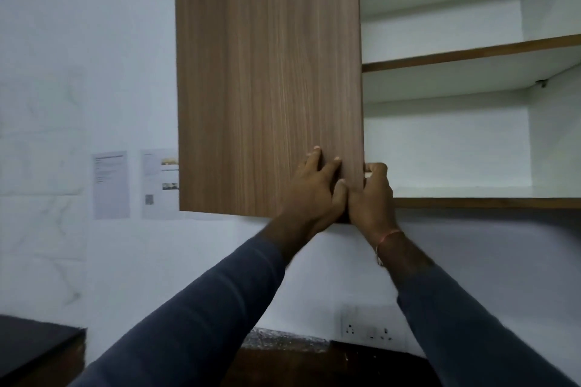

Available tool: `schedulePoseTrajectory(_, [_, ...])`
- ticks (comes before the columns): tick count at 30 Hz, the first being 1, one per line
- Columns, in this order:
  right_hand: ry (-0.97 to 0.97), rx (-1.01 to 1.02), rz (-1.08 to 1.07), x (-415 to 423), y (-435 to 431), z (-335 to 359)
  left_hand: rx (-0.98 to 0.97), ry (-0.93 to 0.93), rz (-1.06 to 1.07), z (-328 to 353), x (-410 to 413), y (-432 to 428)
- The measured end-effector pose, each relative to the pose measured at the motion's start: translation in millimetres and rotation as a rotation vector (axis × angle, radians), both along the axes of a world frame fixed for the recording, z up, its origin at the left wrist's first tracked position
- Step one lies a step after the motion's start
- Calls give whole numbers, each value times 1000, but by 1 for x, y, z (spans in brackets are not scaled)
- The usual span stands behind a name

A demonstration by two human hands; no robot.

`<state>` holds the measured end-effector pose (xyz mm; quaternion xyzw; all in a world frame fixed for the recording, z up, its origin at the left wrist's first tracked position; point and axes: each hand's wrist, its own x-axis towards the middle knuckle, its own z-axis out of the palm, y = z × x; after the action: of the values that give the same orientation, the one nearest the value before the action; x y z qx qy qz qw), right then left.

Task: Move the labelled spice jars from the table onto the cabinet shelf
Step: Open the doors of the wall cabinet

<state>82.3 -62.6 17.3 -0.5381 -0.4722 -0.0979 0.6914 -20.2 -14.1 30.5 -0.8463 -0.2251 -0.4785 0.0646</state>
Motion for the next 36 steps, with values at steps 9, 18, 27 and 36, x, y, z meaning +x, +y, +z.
schedulePoseTrajectory(9, [317, 321, 520, -119, -68, -15, -71, -126, 173, 21, -81, -98])
schedulePoseTrajectory(18, [89, 333, 654, -214, -70, -25, 221, -269, 465, 28, -173, -127])
schedulePoseTrajectory(27, [-156, 144, 826, -312, -6, -24, -16, -578, 403, 27, -279, -100])
schedulePoseTrajectory(36, [-489, -80, 634, -371, 46, -16, 33, -861, 736, 10, -356, -30])
